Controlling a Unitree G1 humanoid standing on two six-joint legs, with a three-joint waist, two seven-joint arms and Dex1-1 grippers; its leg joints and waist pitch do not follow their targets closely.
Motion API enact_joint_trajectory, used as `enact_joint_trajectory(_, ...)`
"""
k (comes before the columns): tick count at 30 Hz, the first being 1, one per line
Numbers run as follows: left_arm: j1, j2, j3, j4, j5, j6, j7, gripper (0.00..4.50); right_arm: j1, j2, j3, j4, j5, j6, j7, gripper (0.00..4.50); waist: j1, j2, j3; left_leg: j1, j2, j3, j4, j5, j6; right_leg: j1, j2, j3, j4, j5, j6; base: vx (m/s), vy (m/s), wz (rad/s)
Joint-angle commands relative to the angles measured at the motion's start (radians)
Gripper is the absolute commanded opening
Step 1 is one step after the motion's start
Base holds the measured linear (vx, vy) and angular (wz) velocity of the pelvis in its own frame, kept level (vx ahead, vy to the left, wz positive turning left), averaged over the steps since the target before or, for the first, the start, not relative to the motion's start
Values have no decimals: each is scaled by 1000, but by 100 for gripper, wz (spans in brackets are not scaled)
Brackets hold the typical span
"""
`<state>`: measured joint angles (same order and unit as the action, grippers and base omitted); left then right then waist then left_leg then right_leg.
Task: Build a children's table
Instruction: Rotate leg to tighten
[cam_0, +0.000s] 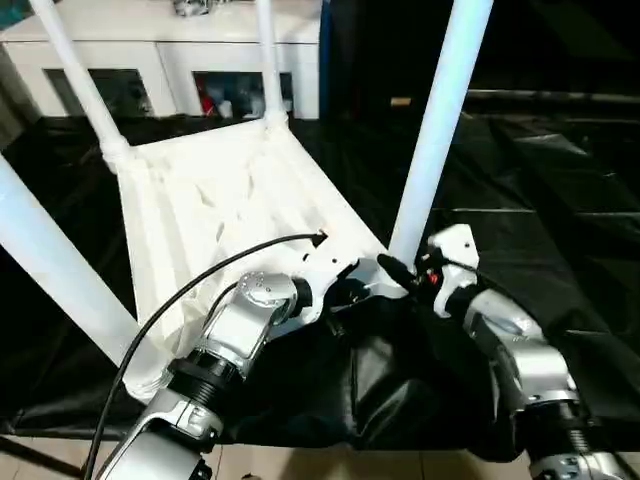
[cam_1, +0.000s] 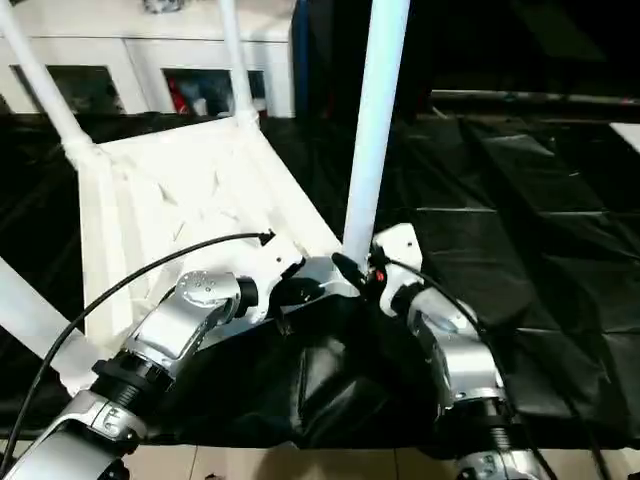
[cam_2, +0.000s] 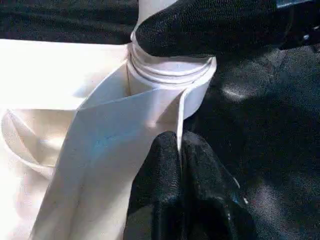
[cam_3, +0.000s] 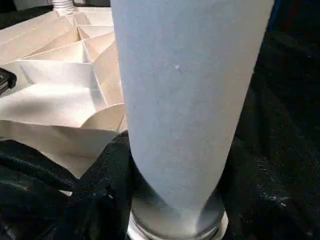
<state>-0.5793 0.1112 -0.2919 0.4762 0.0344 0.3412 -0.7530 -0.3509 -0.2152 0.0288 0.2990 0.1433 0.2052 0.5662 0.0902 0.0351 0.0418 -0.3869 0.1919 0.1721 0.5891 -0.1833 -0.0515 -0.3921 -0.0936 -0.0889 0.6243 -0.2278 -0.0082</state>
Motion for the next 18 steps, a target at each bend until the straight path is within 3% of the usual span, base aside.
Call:
enact_joint_trajectory(1, -27, 6, 68, 6, -5, -28, 92, 0, 6, 30, 87, -136, 56, 30, 57, 199, -4, -19, -59, 13, 39, -8, -61, -72, 96, 54, -55, 54, -73, 10, -215, 0, 0, 0)
enact_joint_trajectory(2, -23, 6, 69, 3, -5, -27, 93, 0, 19, 28, 82, -183, 53, 82, 44, 199, -3, -11, -59, 14, 39, -9, -61, -63, 93, 53, -55, 55, -71, 25, -214, 0, 0, 0)
enact_joint_trajectory(7, 2, -5, 68, -13, -19, -40, 85, 0, 42, 3, 75, -275, 39, 201, 20, 198, -1, -16, -62, 12, 37, -7, -56, -30, 99, 57, -57, 56, -66, 78, -212, 0, 0, 0)
enact_joint_trajectory(11, 17, -3, 70, -22, -23, -37, 86, 0, 54, -10, 92, -299, 42, 216, 39, 198, -5, -16, -61, 12, 37, -6, -56, -51, 90, 57, -56, 56, -70, 28, -201, 0, 0, 0)
enact_joint_trajectory(12, 25, 2, 75, -27, -25, -41, 89, 0, 59, -11, 101, -303, 47, 212, 52, 198, -7, -24, -60, 11, 36, -4, -57, -52, 89, 56, -55, 56, -72, 21, -198, 0, 0, 0)
enact_joint_trajectory(13, 33, 15, 78, -33, -30, -52, 75, 0, 63, -15, 112, -308, 58, 209, 77, 198, -6, -21, -60, 11, 36, -5, -56, -51, 88, 57, -56, 56, -70, 16, -198, 0, 0, 0)
enact_joint_trajectory(14, 39, 25, 81, -40, -35, -60, 64, 0, 65, -18, 114, -307, 76, 207, 104, 198, -7, -25, -59, 9, 35, -5, -57, -51, 89, 57, -57, 56, -70, 3, -194, 0, 0, 0)
enact_joint_trajectory(15, 40, 26, 82, -40, -35, -61, 62, 0, 65, -17, 115, -307, 77, 207, 105, 232, -8, -25, -60, 9, 35, -4, -56, -50, 91, 57, -57, 57, -70, 2, -191, 0, 0, 0)
enact_joint_trajectory(16, 46, 53, 83, -43, -45, -80, 21, 0, 63, -8, 111, -292, 101, 211, 136, 232, -8, -31, -60, 9, 34, -4, -55, -47, 95, 57, -57, 57, -70, 4, -190, 0, 0, 0)
enact_joint_trajectory(18, 47, 70, 82, -38, -44, -96, 2, 0, 61, -6, 114, -284, 105, 216, 158, 269, -6, -25, -61, 7, 33, -4, -53, -36, 103, 56, -56, 57, -67, 18, -190, 0, 0, 0)
